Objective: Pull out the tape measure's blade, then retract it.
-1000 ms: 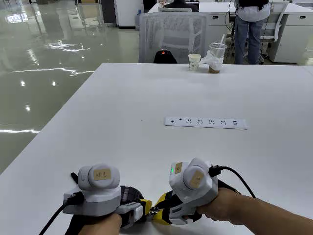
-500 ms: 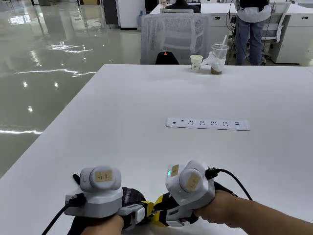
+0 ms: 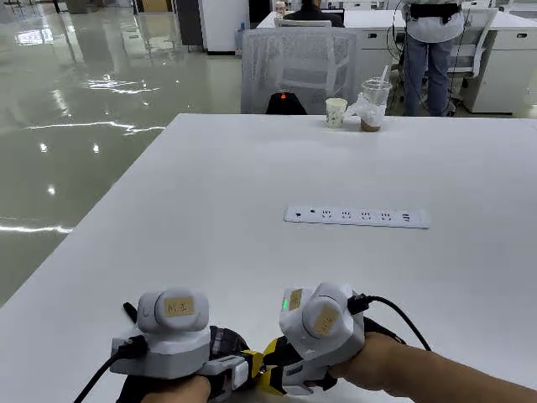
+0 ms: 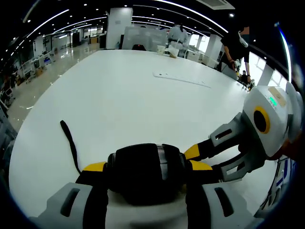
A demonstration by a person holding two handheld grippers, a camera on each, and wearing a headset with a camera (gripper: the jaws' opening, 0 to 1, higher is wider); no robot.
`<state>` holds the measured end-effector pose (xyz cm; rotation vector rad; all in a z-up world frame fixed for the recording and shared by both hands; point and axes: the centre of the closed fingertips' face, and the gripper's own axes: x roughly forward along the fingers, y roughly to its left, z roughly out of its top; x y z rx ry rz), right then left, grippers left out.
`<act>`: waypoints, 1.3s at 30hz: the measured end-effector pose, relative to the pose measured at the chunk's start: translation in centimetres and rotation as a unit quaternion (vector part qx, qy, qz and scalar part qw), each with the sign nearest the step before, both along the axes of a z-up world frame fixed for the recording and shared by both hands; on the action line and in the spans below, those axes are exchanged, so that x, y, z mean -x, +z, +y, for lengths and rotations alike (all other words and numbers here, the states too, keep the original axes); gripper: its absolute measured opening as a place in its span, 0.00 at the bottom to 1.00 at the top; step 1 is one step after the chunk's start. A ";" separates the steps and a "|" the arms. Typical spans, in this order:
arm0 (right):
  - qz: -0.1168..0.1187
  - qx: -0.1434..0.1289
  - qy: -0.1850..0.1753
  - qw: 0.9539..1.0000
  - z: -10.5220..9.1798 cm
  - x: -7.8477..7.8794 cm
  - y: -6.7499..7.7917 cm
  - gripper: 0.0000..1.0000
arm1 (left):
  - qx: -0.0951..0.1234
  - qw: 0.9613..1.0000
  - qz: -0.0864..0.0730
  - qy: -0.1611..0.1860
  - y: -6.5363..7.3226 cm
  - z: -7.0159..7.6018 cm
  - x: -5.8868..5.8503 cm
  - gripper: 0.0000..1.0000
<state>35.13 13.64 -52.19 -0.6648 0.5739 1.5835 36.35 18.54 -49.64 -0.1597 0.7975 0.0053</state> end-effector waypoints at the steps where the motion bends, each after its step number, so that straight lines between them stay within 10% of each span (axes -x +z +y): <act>1: -0.001 0.001 0.000 1.000 0.0 0.0 0.0 0.12 | 0.000 1.000 0.001 0.000 0.0 0.0 0.0 0.62; 39: -0.012 -0.003 -0.049 0.999 -2.8 -0.2 1.8 0.25 | -0.006 1.000 -0.003 -0.026 0.8 -0.7 0.8 0.68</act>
